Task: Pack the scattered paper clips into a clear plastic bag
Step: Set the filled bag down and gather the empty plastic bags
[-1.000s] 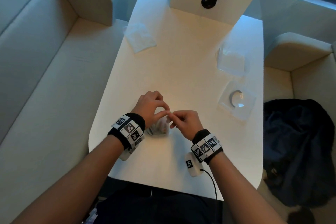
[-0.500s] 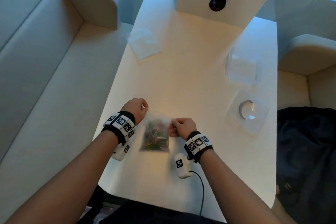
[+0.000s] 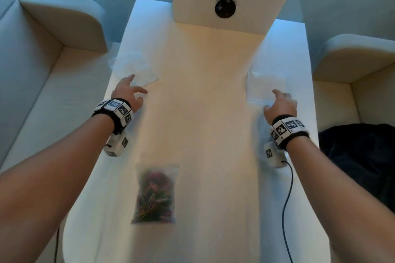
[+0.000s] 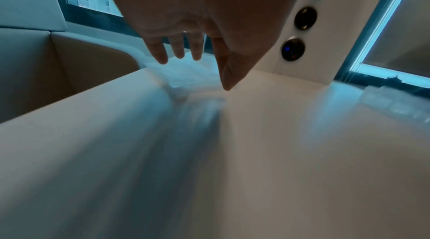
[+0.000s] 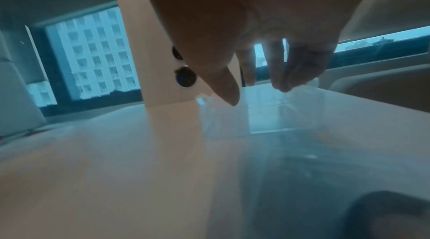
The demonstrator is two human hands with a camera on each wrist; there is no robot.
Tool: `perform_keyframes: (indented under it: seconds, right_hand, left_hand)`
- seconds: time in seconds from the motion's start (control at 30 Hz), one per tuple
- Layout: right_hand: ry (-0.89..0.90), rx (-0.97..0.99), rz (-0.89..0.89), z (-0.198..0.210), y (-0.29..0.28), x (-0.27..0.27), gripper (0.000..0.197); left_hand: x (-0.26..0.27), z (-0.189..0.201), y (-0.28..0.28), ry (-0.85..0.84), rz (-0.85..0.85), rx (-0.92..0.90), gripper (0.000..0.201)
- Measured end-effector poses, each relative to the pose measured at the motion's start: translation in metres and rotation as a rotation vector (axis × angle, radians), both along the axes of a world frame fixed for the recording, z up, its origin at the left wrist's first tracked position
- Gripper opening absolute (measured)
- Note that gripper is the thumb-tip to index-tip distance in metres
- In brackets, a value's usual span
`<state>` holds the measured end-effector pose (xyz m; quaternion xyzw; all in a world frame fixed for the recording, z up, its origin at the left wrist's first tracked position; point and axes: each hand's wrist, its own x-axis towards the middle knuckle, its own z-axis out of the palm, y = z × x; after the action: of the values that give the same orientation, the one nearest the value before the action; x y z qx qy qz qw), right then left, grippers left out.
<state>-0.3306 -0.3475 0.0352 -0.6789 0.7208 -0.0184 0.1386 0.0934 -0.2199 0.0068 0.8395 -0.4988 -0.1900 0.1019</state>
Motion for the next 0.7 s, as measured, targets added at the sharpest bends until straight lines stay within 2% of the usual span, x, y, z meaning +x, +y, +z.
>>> perform_keyframes:
  seconds: [0.07, 0.1, 0.23, 0.3, 0.43, 0.53, 0.6, 0.7]
  right_hand:
    - [0.068, 0.062, 0.021, -0.005, -0.014, -0.016, 0.041]
    - [0.067, 0.070, 0.061, -0.007, -0.018, -0.019, 0.034]
    - [0.005, -0.001, 0.166, -0.018, -0.021, -0.012, 0.023]
    - [-0.023, -0.004, 0.184, -0.022, -0.014, 0.002, 0.023]
    - [-0.039, -0.013, 0.337, -0.023, 0.021, 0.039, 0.025]
    - [-0.050, -0.006, 0.444, -0.022, 0.065, 0.061, 0.026]
    - [-0.082, 0.020, 0.478, -0.019, 0.101, 0.069, 0.025]
    - [-0.111, 0.088, 0.511, -0.016, 0.154, 0.070, 0.025]
  left_hand:
    - [0.005, -0.007, -0.004, 0.018, -0.049, 0.129, 0.043]
    - [0.006, -0.010, -0.004, 0.039, -0.047, 0.131, 0.050]
    - [0.004, -0.016, 0.006, 0.011, 0.081, -0.091, 0.062]
    - [0.002, -0.015, 0.015, -0.002, 0.117, -0.133, 0.055]
    - [0.000, -0.007, 0.034, 0.001, 0.119, -0.074, 0.023]
    - [-0.020, 0.009, 0.050, 0.070, 0.115, -0.109, 0.021]
    - [-0.039, 0.022, 0.064, 0.128, 0.079, -0.224, 0.021]
    - [-0.075, 0.047, 0.082, 0.187, -0.061, -0.445, 0.020]
